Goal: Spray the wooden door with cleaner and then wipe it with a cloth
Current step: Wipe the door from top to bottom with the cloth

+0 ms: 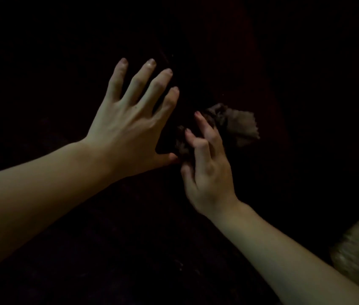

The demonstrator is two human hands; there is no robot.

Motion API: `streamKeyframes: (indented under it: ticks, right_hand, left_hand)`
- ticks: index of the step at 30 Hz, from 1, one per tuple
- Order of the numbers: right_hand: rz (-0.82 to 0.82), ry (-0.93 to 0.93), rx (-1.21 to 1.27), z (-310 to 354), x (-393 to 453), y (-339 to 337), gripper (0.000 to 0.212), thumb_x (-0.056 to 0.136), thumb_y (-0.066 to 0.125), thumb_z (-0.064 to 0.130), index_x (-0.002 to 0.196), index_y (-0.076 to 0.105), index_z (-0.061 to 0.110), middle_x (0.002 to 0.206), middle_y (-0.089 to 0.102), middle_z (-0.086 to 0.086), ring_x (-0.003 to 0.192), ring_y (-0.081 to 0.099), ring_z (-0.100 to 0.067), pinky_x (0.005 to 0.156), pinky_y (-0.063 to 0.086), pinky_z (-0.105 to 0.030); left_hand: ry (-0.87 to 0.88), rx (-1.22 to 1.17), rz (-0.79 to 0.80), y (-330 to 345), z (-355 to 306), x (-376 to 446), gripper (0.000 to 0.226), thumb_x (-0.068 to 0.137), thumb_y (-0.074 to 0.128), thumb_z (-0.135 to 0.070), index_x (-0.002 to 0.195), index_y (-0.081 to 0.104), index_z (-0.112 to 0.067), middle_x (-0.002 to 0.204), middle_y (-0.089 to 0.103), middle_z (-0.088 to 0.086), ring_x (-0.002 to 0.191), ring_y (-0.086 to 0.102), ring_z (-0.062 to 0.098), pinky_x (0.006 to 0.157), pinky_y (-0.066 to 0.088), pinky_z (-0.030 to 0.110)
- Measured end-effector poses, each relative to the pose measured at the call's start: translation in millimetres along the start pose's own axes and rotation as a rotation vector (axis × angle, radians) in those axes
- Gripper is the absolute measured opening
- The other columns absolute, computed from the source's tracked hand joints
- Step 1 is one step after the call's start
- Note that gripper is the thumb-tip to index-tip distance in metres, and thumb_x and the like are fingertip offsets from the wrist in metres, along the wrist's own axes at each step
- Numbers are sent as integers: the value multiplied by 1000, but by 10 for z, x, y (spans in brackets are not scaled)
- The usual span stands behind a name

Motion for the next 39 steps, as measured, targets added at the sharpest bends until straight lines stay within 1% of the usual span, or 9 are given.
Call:
streamKeyframes:
  ticks: [4,10,16,23,25,27,30,33,39]
  right_hand:
    - [-3,-96,-43,-62,-83,-2,45,89,54,11,132,43,3,152,30,-23,145,26,-36,117,28,-49]
    - [26,-63,-93,-223,-444,-56,43,84,52,10,126,43,7,150,32,-20,144,28,-33,120,21,-43]
    - [31,-111,-31,172,407,-42,40,89,53,18,123,56,-2,150,37,-21,143,29,-34,119,26,-41]
    - [-50,-104,-61,8,-72,-73,25,97,51,23,108,59,2,138,49,-22,135,42,-37,111,36,-50]
    - [-103,-60,-51,79,118,-125,29,98,50,23,93,64,-2,127,56,-22,128,49,-36,106,42,-49]
    - [-130,-76,-38,254,501,-152,26,97,52,18,98,65,-5,124,56,-21,123,53,-33,100,47,-47]
    - [-74,-135,34,458,1058,-68,43,97,50,7,139,45,-1,149,32,-21,142,31,-24,108,43,-39]
    - [48,-205,17,474,1153,83,61,95,44,8,150,19,-5,158,1,-27,150,1,-28,121,21,-43]
    - [121,-212,-146,275,685,115,58,88,39,9,145,32,8,161,12,-18,150,0,-36,122,4,-51]
  left_hand:
    - [5,0,1,1,26,0,109,67,50,-78,146,34,-4,154,27,22,145,17,41,115,10,64]
    - [-28,-2,14,-37,128,6,110,66,47,-81,146,34,-6,153,26,22,145,16,40,115,7,63]
    - [-66,-4,-17,-90,263,-9,112,64,56,-74,145,31,-1,152,28,22,144,20,40,116,8,60]
    - [-83,-72,-61,-234,429,-20,113,64,57,-76,142,36,3,148,36,22,140,30,39,114,22,50]
    - [-76,-100,-67,-270,489,-16,111,66,56,-75,141,38,4,147,37,23,139,31,39,112,23,46]
    - [-56,-128,-85,-308,527,-13,108,68,58,-73,140,40,5,146,38,24,139,32,39,110,28,46]
    - [-46,-141,-107,-393,627,-29,102,72,55,-71,139,41,6,145,39,24,138,33,39,106,36,47]
    - [-110,-81,-65,-444,854,-99,103,73,49,-76,139,42,3,147,37,21,141,30,37,109,31,51]
    - [-279,28,91,-454,1314,-483,114,64,30,-91,141,43,-8,152,27,20,143,19,41,109,11,73]
Point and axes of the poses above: each hand's wrist, its own x-axis towards the middle knuckle, its own y-axis out of the palm, z = x × y, the point moved 8 cm from there along x, towards the middle knuckle
